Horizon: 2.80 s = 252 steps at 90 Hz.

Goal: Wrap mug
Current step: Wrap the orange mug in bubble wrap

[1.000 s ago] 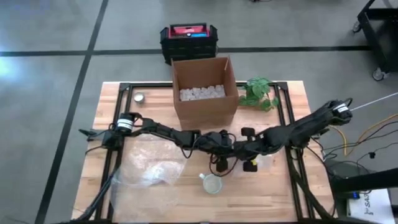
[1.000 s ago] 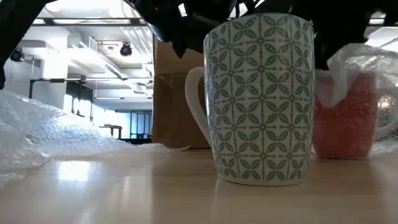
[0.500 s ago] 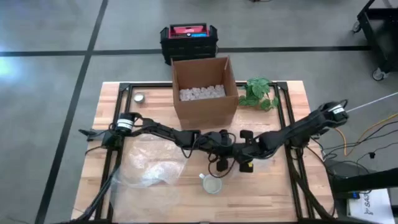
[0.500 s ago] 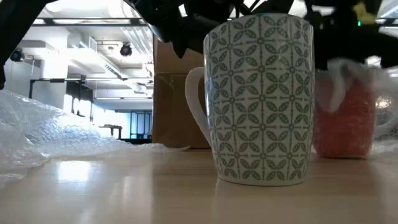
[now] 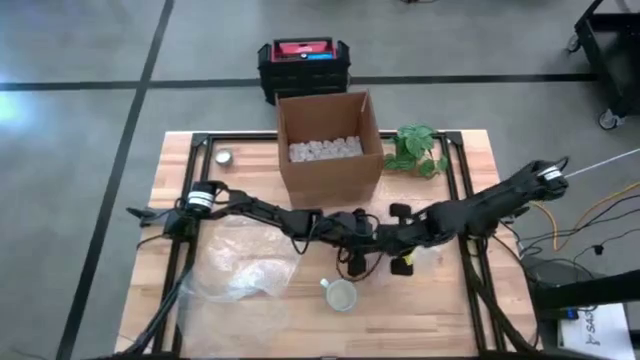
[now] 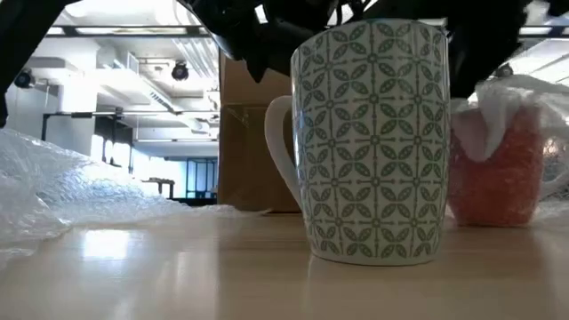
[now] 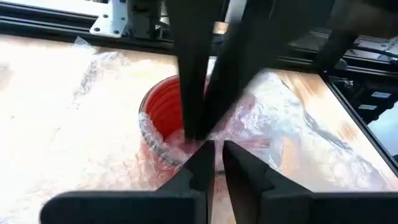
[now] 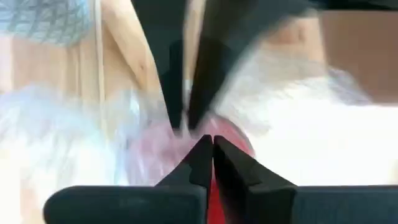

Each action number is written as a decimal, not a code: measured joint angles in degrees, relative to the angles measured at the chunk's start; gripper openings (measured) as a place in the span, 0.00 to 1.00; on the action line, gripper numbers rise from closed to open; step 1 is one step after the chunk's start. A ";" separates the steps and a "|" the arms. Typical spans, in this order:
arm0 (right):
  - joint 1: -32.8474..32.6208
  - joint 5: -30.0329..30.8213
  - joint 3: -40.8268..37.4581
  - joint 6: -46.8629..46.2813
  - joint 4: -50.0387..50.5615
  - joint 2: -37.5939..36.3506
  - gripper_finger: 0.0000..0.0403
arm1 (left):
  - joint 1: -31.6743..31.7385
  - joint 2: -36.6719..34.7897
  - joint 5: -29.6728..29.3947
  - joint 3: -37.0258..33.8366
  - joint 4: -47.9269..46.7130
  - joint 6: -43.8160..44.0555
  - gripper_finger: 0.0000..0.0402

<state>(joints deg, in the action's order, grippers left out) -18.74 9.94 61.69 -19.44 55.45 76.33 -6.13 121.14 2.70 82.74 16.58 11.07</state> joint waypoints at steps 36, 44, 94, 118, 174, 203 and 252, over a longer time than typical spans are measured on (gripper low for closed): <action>8.86 12.35 -9.99 -16.33 2.62 -14.96 0.12 | 0.02 0.00 -0.02 0.00 0.02 0.00 0.05; 14.19 10.17 -14.40 -17.40 1.39 -16.56 0.24 | 0.02 0.00 -0.02 0.00 0.02 0.00 0.05; 39.86 0.85 -35.62 -9.90 -26.10 -8.75 0.59 | 0.02 0.00 0.03 0.00 0.07 -0.04 0.05; 40.27 -0.76 -37.42 -7.61 -30.11 -4.96 0.45 | 0.02 0.00 0.33 0.00 0.11 -0.04 0.05; 32.33 -12.52 -23.62 -5.21 -11.79 -22.83 0.00 | 0.02 -0.02 0.50 -0.02 0.11 0.02 0.05; 22.20 -14.59 -18.31 -8.20 -10.94 -28.85 0.00 | 0.02 -0.02 0.50 -0.02 0.11 0.59 0.05; 12.86 -17.59 -17.33 -5.82 -14.55 -22.08 0.00 | 0.02 -0.02 0.35 -0.02 0.69 1.67 0.05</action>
<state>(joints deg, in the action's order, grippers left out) -5.88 -7.65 44.36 -25.26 40.90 54.26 -6.11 121.12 3.05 82.72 17.27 12.74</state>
